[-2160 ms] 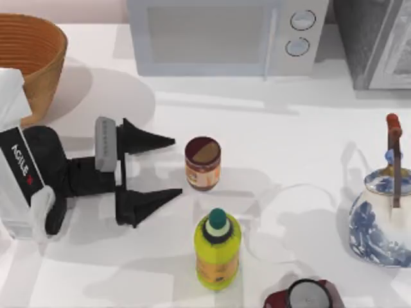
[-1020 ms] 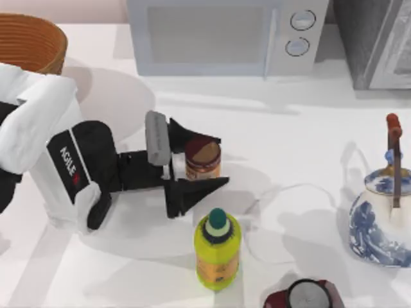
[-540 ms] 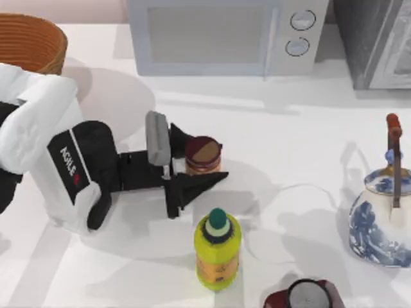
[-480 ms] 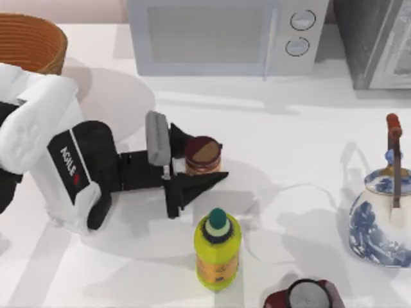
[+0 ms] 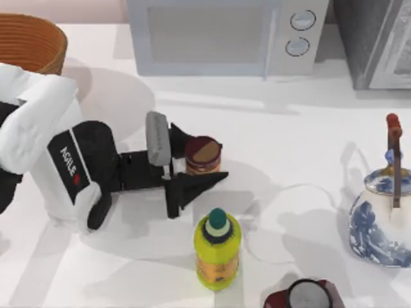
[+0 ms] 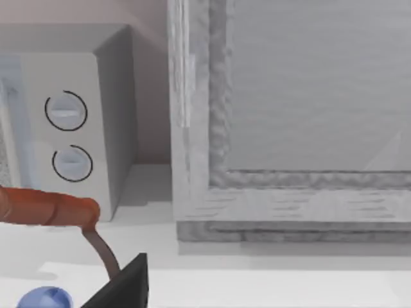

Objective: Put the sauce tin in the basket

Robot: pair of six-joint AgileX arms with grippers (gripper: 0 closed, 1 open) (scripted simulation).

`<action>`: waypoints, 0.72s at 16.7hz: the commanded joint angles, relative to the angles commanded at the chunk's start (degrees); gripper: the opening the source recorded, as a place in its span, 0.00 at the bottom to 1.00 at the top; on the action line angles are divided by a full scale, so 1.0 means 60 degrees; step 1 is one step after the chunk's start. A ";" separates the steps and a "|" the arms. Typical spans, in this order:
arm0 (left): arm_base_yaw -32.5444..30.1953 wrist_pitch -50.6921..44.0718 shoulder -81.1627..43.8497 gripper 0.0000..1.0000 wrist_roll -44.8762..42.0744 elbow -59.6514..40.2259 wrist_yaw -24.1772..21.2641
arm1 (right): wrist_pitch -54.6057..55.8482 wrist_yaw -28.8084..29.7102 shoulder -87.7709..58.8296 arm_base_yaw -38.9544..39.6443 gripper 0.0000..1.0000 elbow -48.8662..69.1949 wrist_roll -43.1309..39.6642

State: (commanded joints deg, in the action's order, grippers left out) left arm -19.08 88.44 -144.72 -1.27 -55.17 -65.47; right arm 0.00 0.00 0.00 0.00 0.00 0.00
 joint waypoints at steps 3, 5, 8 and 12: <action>0.0058 -0.0292 0.0325 0.00 -0.0101 -0.0162 -0.0171 | 0.0000 0.0000 0.0000 0.0000 1.00 0.0000 0.0000; 0.0274 -0.0897 0.1001 0.00 -0.0277 -0.0472 -0.0470 | 0.0000 0.0000 0.0000 0.0000 1.00 0.0000 0.0000; 0.1156 -0.2303 0.2371 0.00 -0.0568 -0.1119 -0.1019 | 0.0000 0.0000 0.0000 0.0000 1.00 0.0000 0.0000; 0.3295 -0.4718 0.3955 0.00 -0.0766 -0.2009 -0.1670 | 0.0000 0.0000 0.0000 0.0000 1.00 0.0000 0.0000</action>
State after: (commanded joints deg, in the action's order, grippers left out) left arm 0.69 60.13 -120.99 -5.86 -67.23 -75.49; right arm 0.00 0.00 0.00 0.00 0.00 0.00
